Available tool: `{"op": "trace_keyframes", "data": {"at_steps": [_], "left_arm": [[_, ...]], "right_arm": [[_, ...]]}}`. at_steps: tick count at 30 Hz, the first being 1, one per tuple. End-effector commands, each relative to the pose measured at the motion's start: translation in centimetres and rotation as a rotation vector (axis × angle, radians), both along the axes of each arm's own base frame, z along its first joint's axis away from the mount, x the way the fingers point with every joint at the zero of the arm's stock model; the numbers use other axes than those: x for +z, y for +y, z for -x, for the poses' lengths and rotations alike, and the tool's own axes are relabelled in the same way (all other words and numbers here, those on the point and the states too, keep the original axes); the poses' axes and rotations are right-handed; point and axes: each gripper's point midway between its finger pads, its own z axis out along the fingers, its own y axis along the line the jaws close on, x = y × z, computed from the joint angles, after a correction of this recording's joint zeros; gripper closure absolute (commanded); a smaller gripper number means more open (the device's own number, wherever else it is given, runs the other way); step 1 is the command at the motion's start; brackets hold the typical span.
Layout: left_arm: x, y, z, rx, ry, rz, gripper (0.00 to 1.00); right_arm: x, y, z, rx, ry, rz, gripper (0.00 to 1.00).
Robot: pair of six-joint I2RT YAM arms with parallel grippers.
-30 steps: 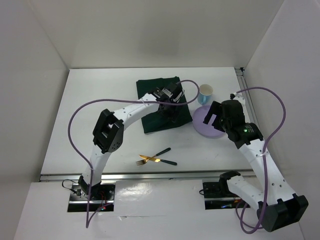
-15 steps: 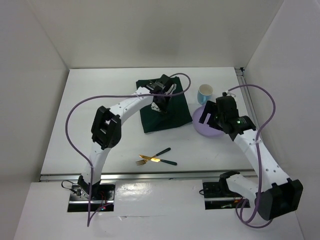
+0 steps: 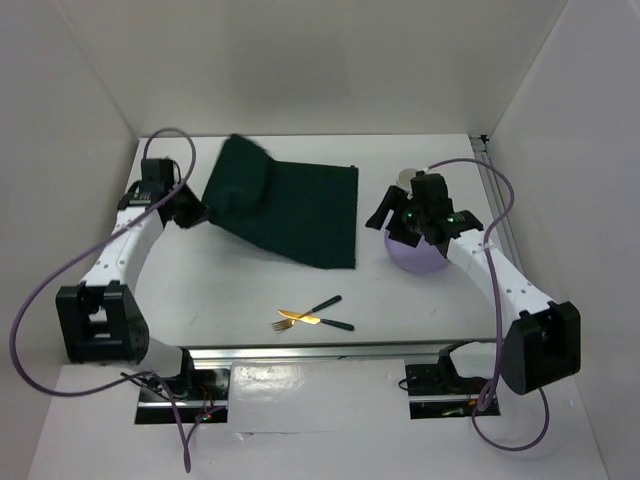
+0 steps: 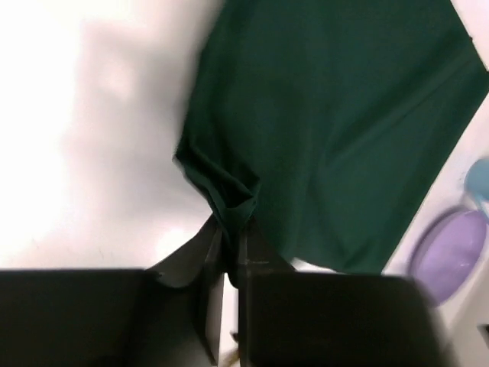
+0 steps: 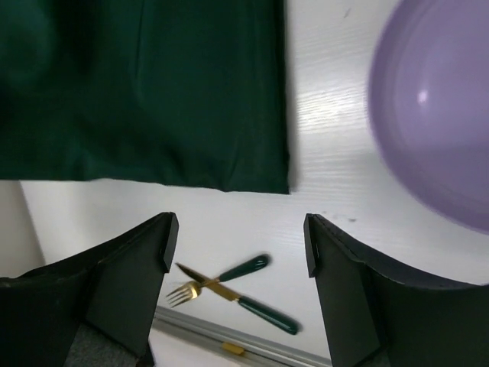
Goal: Set the dinner table for one person
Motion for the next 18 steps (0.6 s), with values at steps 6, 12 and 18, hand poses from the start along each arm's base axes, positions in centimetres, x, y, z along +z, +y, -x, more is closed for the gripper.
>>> {"op": "trace_keyframes", "data": {"at_steps": [6,12,18], "left_arm": [[-4.4,-0.9,3.9,0.138,0.112,0.142,0.07],[-5.2,3.9,4.6,0.285,0.217,0.044,0.06],[-5.7,6.9,8.0,0.459,0.280,0.006,0.13]], "right_arm": [[-2.9,5.7,0.6,0.046,0.108,-0.124,0.15],[-5.4,7.5,2.5,0.071,0.176,-0.095,0.17],[-7.8,7.8,3.0,0.010,0.248,-0.099,0.22]]}}
